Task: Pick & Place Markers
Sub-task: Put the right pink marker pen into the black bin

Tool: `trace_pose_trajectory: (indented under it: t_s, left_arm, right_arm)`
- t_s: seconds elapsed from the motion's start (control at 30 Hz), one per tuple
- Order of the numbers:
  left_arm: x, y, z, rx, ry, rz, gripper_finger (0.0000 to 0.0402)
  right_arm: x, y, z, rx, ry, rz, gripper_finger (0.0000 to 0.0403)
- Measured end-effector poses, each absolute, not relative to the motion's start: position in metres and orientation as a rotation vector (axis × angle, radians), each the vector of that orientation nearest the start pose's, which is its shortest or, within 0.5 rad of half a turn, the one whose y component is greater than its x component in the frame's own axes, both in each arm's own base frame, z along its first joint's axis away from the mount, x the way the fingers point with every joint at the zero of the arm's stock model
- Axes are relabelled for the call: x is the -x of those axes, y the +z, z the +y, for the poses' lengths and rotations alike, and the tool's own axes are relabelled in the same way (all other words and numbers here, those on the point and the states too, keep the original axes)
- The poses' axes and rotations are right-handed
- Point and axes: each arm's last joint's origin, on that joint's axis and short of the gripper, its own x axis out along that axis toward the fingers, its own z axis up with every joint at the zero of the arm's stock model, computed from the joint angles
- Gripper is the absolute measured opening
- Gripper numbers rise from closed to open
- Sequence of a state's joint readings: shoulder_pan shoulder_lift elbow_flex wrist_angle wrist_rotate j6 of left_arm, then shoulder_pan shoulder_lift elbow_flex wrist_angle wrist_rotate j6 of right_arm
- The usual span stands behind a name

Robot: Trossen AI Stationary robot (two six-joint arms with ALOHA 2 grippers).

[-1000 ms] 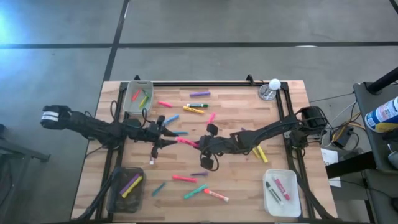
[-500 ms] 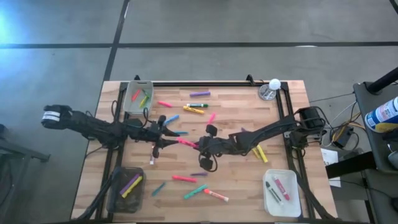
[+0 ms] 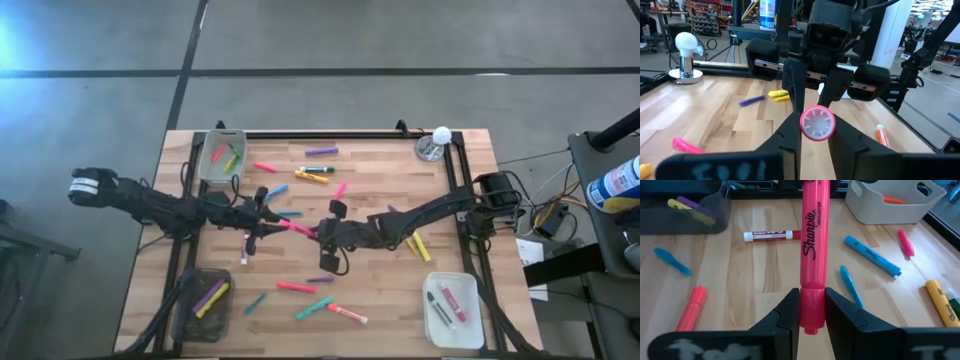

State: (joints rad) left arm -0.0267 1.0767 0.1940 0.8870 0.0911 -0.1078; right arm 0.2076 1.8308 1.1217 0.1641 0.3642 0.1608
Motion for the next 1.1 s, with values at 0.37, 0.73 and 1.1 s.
trace_pose_trajectory:
  t_s: [0.37, 0.73, 1.1]
  left_arm:
    - [-0.194, 0.19, -0.011, 0.107, -0.124, -0.033, 0.007]
    - [-0.193, 0.206, -0.011, 0.108, -0.128, -0.094, 0.0068]
    - [-0.184, 0.248, -0.019, 0.195, -0.066, 0.479, 0.0067]
  right_arm:
    - [-0.387, 0.195, 0.072, 0.015, -0.189, 0.515, 0.0118]
    - [-0.377, 0.201, 0.071, 0.024, -0.22, 0.575, 0.0187]
    - [-0.36, 0.193, 0.085, 0.025, -0.194, 0.639, 0.0187]
